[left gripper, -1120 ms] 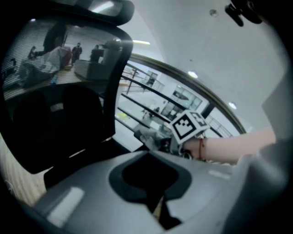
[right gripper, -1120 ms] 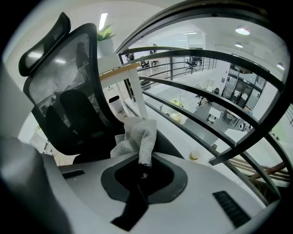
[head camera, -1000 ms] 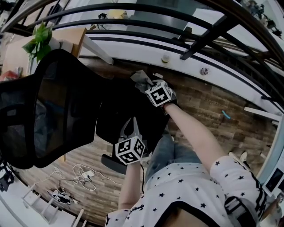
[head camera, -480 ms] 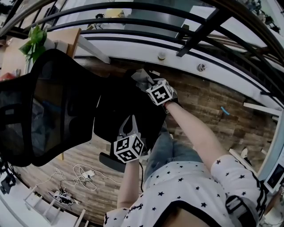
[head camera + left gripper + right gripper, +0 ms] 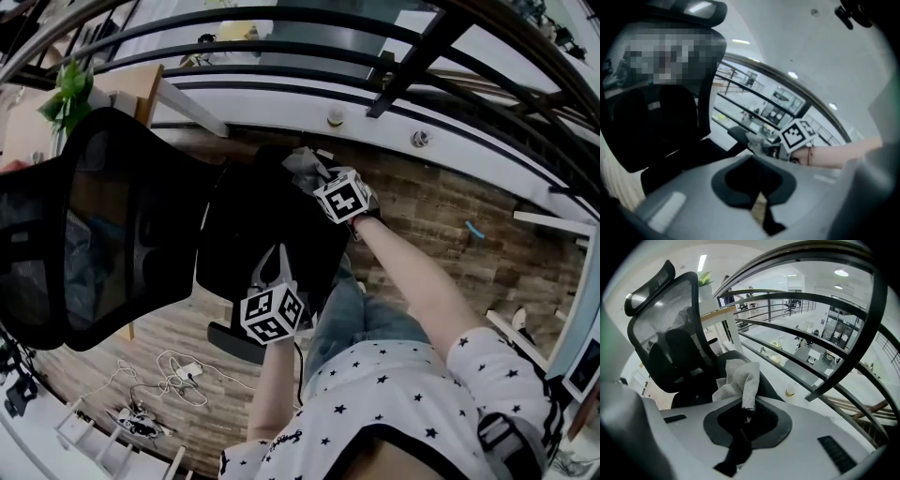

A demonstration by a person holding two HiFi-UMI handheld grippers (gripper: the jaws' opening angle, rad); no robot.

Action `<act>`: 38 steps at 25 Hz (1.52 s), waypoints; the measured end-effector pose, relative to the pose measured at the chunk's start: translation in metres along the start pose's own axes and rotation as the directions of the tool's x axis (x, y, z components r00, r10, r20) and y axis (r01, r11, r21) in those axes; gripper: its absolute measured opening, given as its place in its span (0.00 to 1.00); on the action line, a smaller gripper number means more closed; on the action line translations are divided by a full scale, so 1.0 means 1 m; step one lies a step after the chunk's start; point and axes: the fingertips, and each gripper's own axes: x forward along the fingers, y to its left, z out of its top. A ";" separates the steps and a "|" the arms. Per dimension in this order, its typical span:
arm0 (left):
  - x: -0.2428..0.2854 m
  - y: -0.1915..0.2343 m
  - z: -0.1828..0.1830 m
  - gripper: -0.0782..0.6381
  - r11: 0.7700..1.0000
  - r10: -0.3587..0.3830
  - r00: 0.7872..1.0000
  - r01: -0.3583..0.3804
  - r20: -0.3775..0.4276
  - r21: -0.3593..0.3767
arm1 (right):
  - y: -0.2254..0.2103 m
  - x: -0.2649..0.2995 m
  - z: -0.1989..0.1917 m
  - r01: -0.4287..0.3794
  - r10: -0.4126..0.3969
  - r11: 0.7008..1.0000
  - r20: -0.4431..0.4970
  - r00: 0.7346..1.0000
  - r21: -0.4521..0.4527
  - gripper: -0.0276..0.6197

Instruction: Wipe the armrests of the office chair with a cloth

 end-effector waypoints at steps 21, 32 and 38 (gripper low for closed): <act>-0.008 -0.024 -0.011 0.12 0.999 -0.026 1.000 0.026 -0.006 0.034 | -0.031 -0.026 -0.032 0.070 -0.070 0.997 -0.003 0.998 0.028 0.09; -0.017 -0.027 -0.012 0.12 0.998 -0.029 0.999 0.028 0.015 0.047 | -0.038 -0.036 -0.043 0.105 -0.105 0.994 -0.001 0.994 0.037 0.09; -0.027 -0.032 -0.013 0.12 0.998 -0.030 0.999 0.028 0.038 0.056 | -0.031 -0.050 -0.044 0.091 -0.092 0.995 0.027 0.995 0.040 0.09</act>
